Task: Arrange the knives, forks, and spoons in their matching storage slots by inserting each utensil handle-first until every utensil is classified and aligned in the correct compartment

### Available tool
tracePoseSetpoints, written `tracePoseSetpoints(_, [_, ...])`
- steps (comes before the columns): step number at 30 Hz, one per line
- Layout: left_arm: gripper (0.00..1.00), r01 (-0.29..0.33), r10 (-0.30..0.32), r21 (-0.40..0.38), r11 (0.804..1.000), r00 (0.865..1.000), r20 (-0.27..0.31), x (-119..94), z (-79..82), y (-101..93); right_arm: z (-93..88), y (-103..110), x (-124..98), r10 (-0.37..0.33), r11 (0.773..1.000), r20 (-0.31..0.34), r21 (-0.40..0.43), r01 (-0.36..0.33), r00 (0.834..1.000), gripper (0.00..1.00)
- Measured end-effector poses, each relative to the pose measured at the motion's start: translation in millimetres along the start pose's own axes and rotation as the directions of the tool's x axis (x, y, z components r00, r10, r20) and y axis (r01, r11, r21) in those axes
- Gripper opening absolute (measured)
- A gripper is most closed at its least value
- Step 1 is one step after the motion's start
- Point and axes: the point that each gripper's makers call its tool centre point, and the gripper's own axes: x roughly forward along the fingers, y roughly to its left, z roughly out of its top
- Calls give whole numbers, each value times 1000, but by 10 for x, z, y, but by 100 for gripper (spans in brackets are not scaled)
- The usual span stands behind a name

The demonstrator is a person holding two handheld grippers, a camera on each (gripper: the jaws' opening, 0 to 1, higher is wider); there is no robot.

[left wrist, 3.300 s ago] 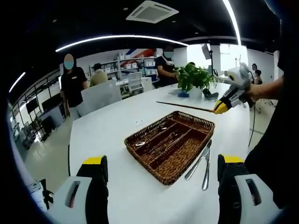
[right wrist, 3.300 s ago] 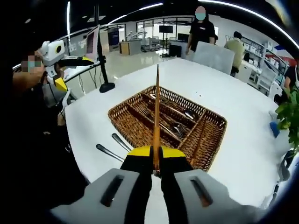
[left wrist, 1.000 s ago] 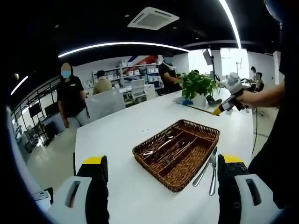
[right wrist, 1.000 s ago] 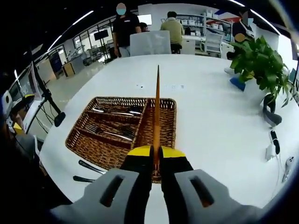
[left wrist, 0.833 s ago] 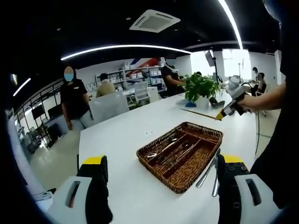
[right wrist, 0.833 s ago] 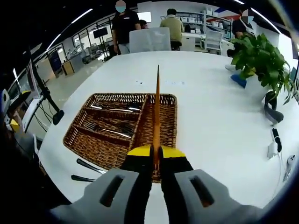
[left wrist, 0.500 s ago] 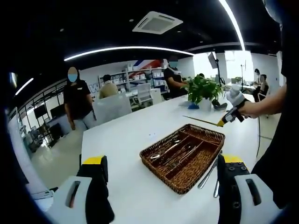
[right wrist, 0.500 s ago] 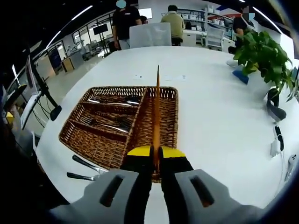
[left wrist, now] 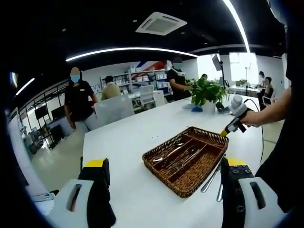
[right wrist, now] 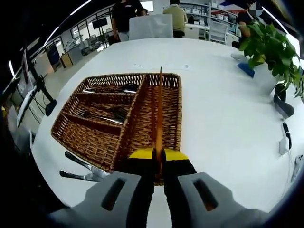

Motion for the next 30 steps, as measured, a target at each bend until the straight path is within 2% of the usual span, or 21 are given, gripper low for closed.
tracePoseSetpoints(30, [100,-26,26,-7,1000,1000,9,-77,4,85,-217,6,180,-15,1000,-125,-20,12,992,2])
